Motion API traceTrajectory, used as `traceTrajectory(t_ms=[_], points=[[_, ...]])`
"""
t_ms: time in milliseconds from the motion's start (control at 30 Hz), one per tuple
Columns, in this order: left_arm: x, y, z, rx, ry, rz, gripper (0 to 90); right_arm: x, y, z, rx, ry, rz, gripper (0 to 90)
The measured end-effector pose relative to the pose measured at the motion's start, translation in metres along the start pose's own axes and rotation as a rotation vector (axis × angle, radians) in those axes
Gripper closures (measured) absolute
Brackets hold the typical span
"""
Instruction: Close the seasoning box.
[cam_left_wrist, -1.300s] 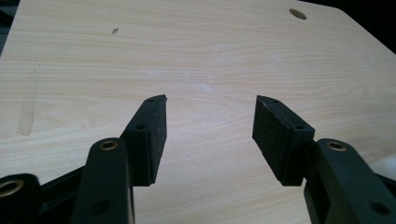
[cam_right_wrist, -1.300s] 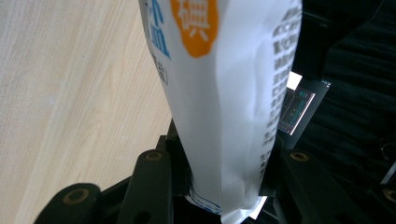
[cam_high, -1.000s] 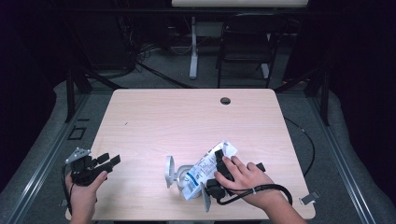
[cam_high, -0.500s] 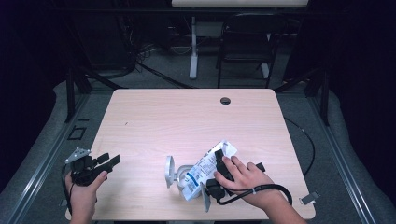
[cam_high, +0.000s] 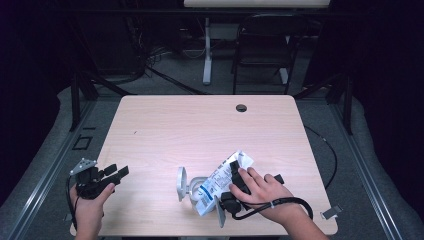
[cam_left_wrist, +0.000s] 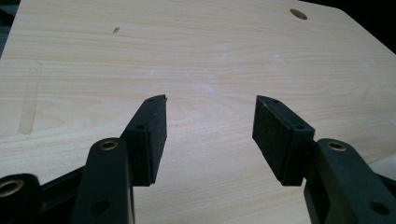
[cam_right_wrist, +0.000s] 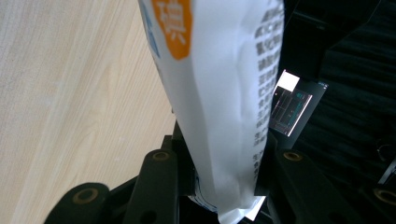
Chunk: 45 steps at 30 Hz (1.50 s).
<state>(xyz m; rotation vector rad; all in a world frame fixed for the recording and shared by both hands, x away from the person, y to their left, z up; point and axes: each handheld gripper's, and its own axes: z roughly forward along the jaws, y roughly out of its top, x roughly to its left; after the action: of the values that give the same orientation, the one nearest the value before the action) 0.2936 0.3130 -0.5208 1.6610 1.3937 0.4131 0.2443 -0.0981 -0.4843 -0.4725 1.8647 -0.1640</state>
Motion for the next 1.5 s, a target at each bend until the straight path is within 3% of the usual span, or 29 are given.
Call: traceTrajectory(t_ms=[1500], points=[[0.0007,-0.0006,0.0007,0.0,0.006,-0.003,45.5,-0.0008,0.0001,-0.001,-0.004,0.007,0.004,76.7]])
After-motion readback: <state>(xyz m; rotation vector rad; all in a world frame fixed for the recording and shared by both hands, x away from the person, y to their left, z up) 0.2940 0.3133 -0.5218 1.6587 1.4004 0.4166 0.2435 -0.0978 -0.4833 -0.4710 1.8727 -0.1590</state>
